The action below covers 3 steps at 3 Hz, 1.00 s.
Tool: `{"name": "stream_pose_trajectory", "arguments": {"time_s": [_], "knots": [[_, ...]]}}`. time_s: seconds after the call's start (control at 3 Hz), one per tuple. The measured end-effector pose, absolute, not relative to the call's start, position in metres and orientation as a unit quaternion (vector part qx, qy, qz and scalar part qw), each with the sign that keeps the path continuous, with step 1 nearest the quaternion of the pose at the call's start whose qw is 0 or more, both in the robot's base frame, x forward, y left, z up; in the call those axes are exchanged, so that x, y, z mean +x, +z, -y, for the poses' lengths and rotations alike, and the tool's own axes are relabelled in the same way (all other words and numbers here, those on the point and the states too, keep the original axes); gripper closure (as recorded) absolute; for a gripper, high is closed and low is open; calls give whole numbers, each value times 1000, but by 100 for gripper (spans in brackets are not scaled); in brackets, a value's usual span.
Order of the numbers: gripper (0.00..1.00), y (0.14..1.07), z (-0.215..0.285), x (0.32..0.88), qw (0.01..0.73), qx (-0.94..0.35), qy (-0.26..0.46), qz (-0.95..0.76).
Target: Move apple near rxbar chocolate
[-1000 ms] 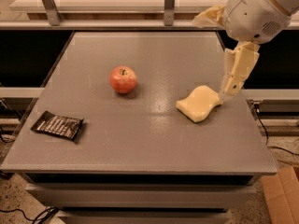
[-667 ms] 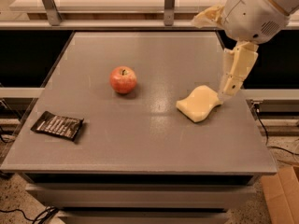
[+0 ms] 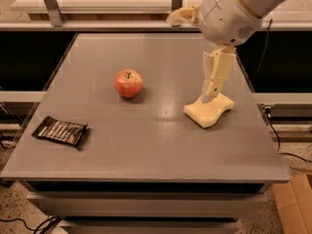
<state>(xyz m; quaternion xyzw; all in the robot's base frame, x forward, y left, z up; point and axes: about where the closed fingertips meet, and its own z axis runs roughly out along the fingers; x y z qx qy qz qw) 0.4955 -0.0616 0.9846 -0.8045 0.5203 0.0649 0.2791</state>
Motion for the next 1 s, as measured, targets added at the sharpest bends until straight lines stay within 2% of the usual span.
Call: {"name": "stream_pose_trajectory", "arguments": {"time_s": [1.0], "knots": [[0,967,-48,528,269,-867,23,-419]]}}
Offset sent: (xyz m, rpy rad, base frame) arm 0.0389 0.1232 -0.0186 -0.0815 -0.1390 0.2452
